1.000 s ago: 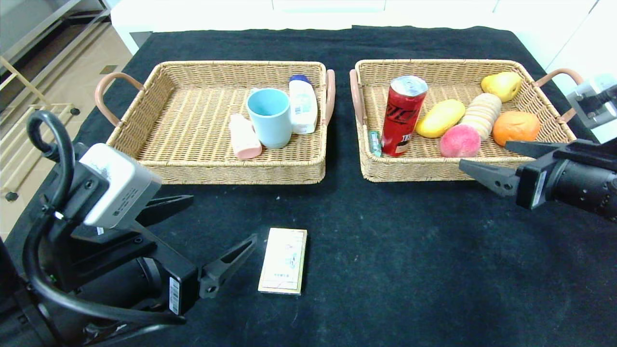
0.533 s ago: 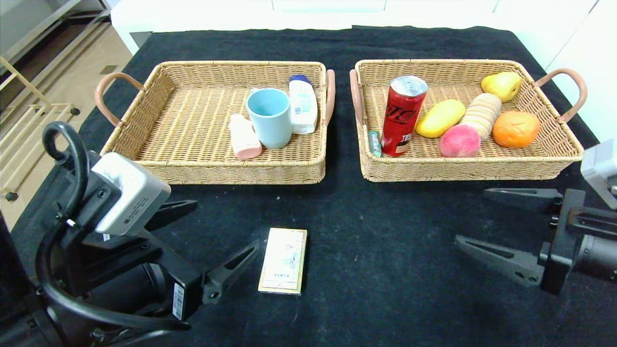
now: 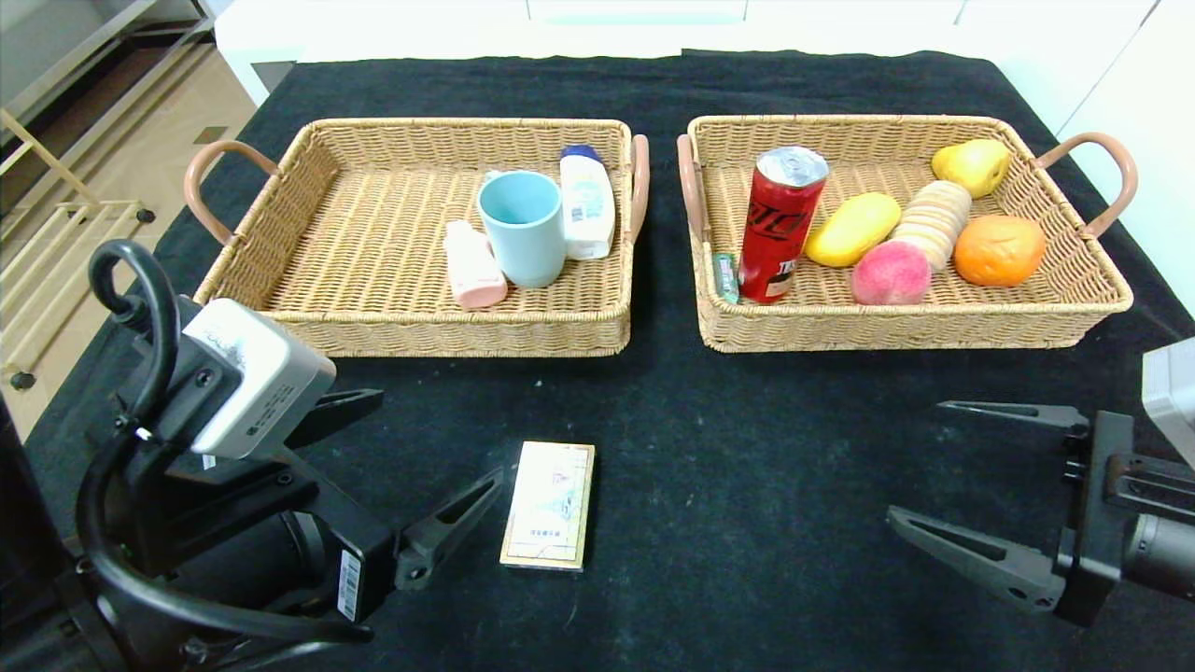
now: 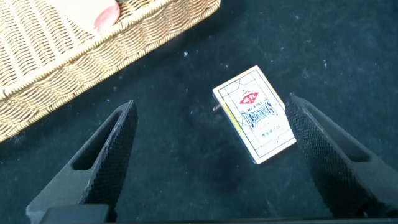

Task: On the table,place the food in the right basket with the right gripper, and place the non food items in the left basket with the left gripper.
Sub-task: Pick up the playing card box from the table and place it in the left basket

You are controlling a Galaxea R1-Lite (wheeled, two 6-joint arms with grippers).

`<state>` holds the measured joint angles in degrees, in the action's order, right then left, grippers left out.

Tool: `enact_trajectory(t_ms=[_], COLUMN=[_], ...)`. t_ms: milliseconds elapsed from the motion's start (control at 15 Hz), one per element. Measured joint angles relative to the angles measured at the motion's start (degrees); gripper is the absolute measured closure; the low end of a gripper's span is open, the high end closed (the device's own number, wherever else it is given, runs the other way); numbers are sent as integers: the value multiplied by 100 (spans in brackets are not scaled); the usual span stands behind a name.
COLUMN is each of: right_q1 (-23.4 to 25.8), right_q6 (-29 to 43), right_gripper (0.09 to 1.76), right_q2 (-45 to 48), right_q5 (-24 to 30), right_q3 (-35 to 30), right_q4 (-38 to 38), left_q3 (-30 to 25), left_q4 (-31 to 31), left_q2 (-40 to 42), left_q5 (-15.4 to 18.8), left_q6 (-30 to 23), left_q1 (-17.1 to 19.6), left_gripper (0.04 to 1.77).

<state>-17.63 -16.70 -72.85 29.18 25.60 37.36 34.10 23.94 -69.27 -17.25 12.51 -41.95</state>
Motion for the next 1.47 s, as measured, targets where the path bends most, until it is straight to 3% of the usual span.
enact_trajectory(t_ms=[267,533,800,933,1067,1267,1467], right_q1=[10,21,24,18,-4,-32,-56], right_q6=[166,286,372,367,362,362,354], right_gripper=[15,15,15,15,15,14,14], right_q2=[-85,-105,-49,-44,-52,-71,-82], right_q5=[0,-5,-9,-9,-11,-9,-13], right_q3=[-455,-568,-586,-603,-608,-614,-631], right_q4=[621,668,675,675,670,673,673], left_q3=[16,88,234,410,763,1369,1902], left_q4=[-13,-68,-94,-230,-675,-1734,-2570], left_q2=[-13,-27,-165,-366,-636,-914,-1102], left_q5=[-27,-52,-433,-916,-1241,-1230,-937], left_q6=[6,-5,-258,-789,-1653,-2403,-3004], left_q1=[-2,-6,-184,-411,-725,-935,-951], left_gripper=[9,9,9,9,9,9,9])
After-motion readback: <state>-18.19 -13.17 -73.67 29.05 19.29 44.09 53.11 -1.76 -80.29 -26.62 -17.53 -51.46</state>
